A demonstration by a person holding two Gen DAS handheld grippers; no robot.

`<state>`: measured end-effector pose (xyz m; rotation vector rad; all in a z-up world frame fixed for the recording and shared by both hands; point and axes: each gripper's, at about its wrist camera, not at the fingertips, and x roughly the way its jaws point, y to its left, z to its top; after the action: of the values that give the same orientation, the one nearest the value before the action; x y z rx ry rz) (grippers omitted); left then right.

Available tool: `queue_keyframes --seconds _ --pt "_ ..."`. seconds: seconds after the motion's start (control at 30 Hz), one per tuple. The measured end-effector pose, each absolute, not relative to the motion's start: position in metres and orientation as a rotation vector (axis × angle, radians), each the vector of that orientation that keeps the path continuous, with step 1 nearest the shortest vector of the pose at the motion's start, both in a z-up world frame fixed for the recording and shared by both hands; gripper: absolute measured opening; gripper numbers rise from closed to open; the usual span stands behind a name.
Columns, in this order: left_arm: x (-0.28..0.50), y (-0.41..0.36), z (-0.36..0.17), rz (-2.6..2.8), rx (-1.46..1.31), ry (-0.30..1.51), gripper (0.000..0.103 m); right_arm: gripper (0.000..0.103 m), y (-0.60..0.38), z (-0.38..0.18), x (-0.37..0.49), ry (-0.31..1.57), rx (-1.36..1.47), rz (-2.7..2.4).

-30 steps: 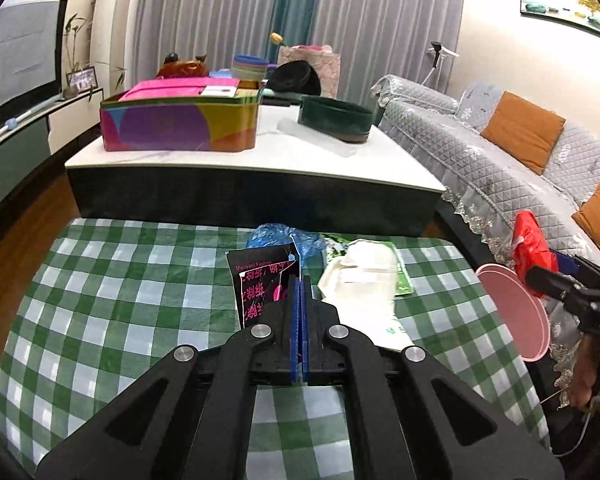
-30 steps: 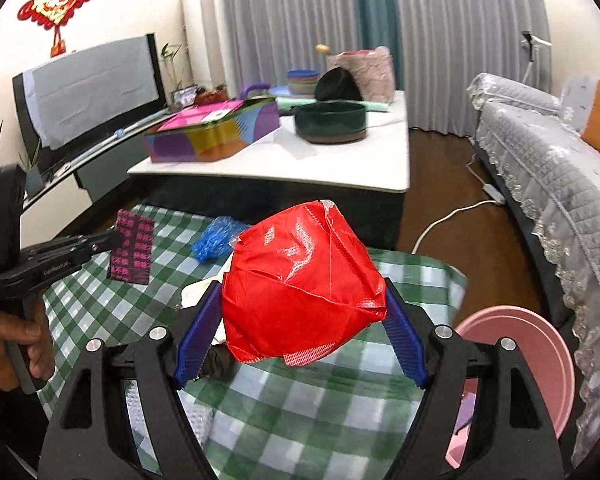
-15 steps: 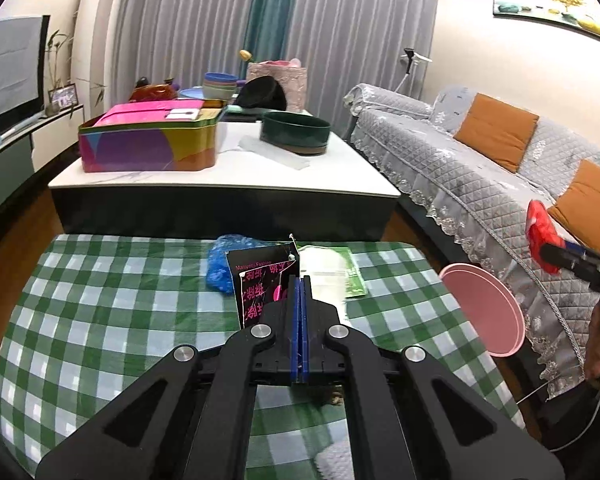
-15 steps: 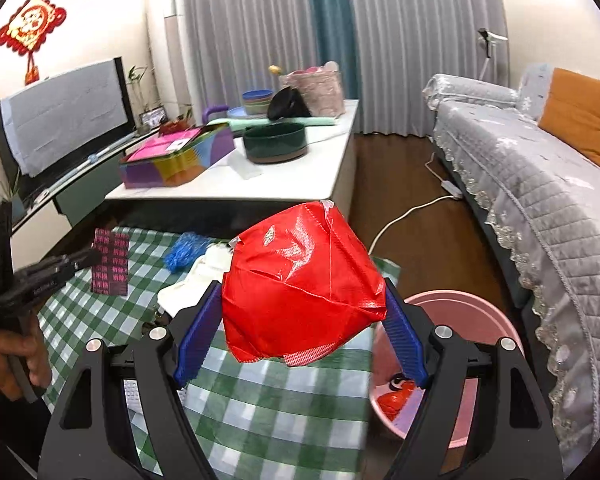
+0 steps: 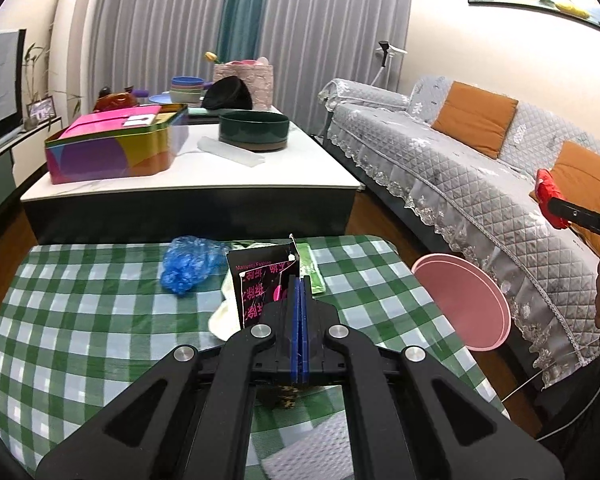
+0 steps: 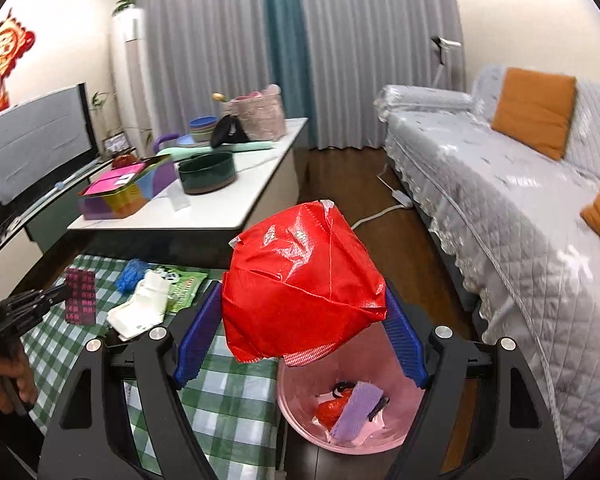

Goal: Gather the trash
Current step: 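Carry the pink-black pouch and red bag over the pink bin, then open both grippers to drop the pouch and red bag into the bin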

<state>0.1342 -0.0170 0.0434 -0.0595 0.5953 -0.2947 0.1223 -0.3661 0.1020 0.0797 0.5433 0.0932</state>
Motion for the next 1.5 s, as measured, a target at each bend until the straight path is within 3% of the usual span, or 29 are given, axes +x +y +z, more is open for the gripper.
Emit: queue_keyframes --seconds 1.5 --pt "0.185 -0.228 0.03 -0.647 0.064 0.593 0.0 0.076 -0.443 0.072 0.141 0.585 0.174 -0.09"
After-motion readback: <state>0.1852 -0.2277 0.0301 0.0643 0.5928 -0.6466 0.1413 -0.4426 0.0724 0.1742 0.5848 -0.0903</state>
